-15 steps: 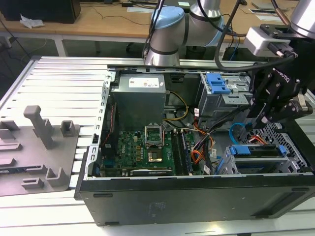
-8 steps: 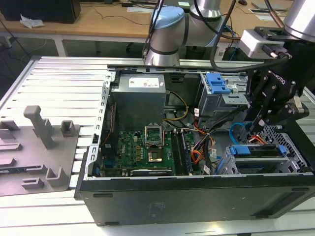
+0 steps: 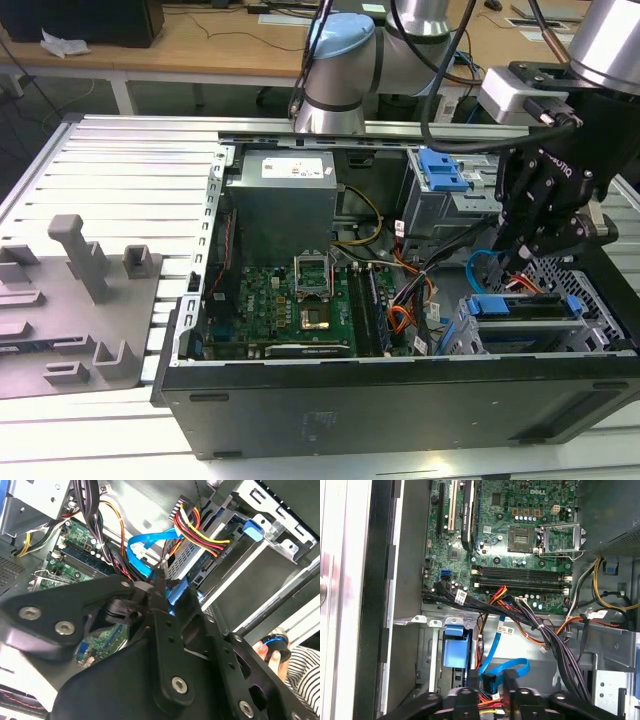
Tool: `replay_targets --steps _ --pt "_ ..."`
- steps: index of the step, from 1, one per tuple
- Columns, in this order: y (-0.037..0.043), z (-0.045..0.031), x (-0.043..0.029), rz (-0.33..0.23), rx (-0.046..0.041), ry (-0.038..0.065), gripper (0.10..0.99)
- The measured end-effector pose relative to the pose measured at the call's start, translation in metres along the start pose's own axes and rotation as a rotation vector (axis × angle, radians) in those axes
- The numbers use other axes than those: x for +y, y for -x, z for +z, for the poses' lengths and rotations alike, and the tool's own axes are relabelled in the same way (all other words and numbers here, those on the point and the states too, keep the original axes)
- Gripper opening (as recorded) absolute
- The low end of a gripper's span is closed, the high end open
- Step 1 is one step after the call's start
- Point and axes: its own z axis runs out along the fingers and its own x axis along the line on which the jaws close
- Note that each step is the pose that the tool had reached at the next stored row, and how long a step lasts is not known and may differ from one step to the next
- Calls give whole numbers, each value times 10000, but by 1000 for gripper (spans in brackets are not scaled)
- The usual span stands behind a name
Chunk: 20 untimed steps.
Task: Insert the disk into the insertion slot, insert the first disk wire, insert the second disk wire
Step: 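Insert the second disk wire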
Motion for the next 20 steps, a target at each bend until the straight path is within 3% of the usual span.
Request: replay_targets --steps 1,2,9,10,11,12,13,14,16,20 --pt "0 0 0 0 2 0 278" --pt "0 0 0 0 8 0 106" --pt "0 0 0 1 32 2 114" --pt "0 0 0 1 35 1 169" --pt "0 0 0 2 37 2 169" --pt "-1 1 5 6 111 6 239" --pt "-3 1 10 12 351 20 239" --pt "-5 2 11 13 488 28 239" --pt "-8 12 11 14 537 31 239" --pt "-7 18 20 18 526 6 239"
